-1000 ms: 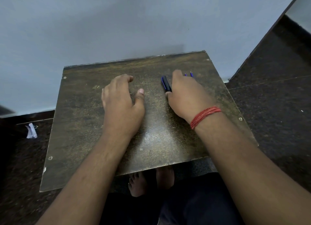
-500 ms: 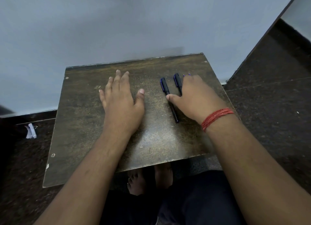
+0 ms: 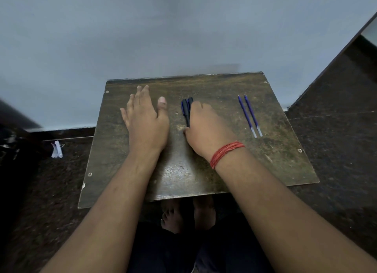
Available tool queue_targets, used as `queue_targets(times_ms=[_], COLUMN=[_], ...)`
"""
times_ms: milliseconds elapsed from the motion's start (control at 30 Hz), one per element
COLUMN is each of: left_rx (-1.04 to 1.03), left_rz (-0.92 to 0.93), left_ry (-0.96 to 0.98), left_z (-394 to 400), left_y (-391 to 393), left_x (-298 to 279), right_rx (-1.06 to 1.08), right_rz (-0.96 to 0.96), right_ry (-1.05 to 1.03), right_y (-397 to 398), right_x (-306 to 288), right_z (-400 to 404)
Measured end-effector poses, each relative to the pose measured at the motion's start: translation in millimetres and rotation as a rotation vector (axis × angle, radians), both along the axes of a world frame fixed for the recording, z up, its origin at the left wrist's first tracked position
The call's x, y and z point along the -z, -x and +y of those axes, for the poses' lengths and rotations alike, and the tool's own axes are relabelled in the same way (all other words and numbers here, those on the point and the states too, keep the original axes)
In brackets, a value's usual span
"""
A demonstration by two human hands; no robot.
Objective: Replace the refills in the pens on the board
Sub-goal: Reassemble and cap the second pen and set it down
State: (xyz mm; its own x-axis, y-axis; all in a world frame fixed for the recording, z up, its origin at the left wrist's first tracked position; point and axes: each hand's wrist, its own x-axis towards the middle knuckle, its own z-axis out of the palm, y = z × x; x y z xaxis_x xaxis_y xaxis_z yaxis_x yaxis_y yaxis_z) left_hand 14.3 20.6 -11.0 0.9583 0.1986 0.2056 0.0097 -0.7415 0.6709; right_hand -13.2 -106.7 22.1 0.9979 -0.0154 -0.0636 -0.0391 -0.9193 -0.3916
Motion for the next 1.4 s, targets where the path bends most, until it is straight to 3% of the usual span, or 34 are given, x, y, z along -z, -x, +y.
queue_targets(times_ms=[267, 467, 600, 1067, 1400], left_rx=[0.022, 0.074, 0.097, 0.097, 0.107], left_rz=[-0.006, -0.015, -0.018, -0.005, 0.000], left_ry=[0.000, -0.011, -0.010, 0.013, -0.002], left_z=[-1.7, -7.3, -11.3, -10.7, -12.2], left_y=[-0.6, 1.7, 2.6, 2.8, 2.6], left_x=[3.1, 3.4, 3.5, 4.2, 6.4], right_rx=[-0.037, 0.223, 0.338, 0.101, 0.084], right_rz=[-0.024, -0.075, 0.003, 0.054, 0.016], right_ry=[-0.030, 0.059, 0.097, 0.050, 0.055], right_y=[1.1, -2.4, -3.3, -10.0, -8.3], right_x=[-4.8, -16.5, -9.7, 1.7, 0.5], right_z=[1.9, -75.6, -104.9, -43.8, -39.4])
